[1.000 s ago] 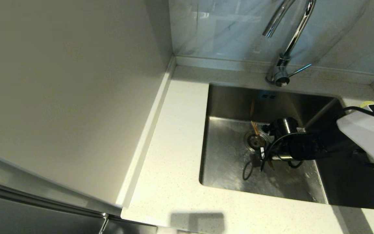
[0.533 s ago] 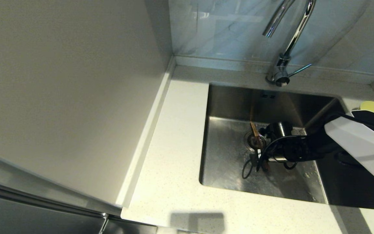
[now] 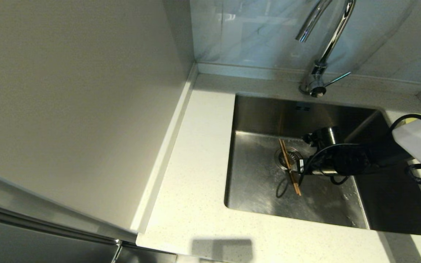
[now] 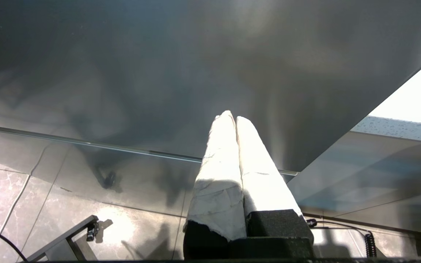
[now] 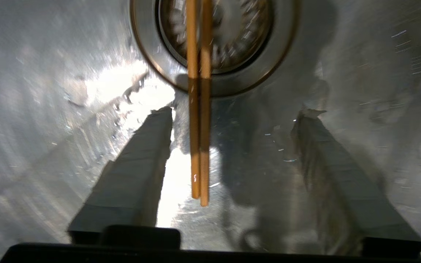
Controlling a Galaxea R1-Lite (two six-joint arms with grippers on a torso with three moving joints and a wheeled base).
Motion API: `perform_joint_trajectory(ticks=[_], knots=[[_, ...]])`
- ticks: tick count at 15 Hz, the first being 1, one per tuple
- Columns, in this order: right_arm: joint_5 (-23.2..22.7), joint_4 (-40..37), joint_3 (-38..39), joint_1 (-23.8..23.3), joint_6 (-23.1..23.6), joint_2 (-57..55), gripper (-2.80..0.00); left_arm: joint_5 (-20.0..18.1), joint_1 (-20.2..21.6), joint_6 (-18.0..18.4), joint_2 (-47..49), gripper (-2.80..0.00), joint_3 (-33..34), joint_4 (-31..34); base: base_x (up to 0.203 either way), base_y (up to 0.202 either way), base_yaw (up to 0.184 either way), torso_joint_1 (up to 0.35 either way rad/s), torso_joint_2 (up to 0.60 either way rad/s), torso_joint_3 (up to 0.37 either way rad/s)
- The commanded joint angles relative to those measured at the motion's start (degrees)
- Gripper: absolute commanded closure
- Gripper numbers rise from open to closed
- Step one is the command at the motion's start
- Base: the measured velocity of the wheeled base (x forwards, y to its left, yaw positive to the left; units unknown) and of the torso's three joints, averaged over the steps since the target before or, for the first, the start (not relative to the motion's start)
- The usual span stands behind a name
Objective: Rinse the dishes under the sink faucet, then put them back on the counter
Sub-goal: Put the chopsticks into the sink, then put a bowl into the sink
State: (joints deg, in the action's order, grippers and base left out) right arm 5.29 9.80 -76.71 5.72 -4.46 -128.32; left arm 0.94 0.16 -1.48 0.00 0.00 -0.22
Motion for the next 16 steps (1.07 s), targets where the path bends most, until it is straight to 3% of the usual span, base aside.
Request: perform_joint_trajectory(ticks=[1, 2, 4, 7, 11, 15, 16], knots=[[-0.1, 0.1, 1.0, -0.7, 0.0, 6.1, -1.56, 0.0, 0.0, 0.0, -0.2, 0.00, 0.0, 0.0, 0.000, 0.000, 0.000, 0.000, 0.00, 0.000], [-0.3, 0.1, 1.4, -1.0, 0.1, 8.7, 0.00, 0.0, 0.0, 0.0, -0.2, 0.00, 0.0, 0.0, 0.000, 0.000, 0.000, 0.000, 0.00, 0.000], [-0.9, -1.4, 1.4, -1.4, 0.2, 14.6, 0.00, 0.0, 0.0, 0.0, -0.2, 0.00, 0.0, 0.0, 0.000, 0.000, 0.000, 0.000, 0.00, 0.000], [-1.7, -11.7, -2.1, -3.1, 0.1, 25.6, 0.00, 0.0, 0.0, 0.0, -0.2, 0.00, 0.0, 0.0, 0.000, 0.000, 0.000, 0.000, 0.00, 0.000], [-3.9, -28.3, -18.7, -11.4, 0.3, 30.8, 0.00, 0.0, 0.0, 0.0, -0.2, 0.00, 0.0, 0.0, 0.000, 0.000, 0.000, 0.000, 0.00, 0.000], [-9.8, -37.7, -36.8, -20.9, 0.5, 23.3, 0.00, 0.0, 0.0, 0.0, -0.2, 0.00, 0.0, 0.0, 0.000, 0.000, 0.000, 0.000, 0.00, 0.000], [-11.2, -39.0, -38.1, -22.4, 0.7, 21.3, -1.00, 0.0, 0.0, 0.0, -0.2, 0.00, 0.0, 0.0, 0.000, 0.000, 0.000, 0.000, 0.00, 0.000]])
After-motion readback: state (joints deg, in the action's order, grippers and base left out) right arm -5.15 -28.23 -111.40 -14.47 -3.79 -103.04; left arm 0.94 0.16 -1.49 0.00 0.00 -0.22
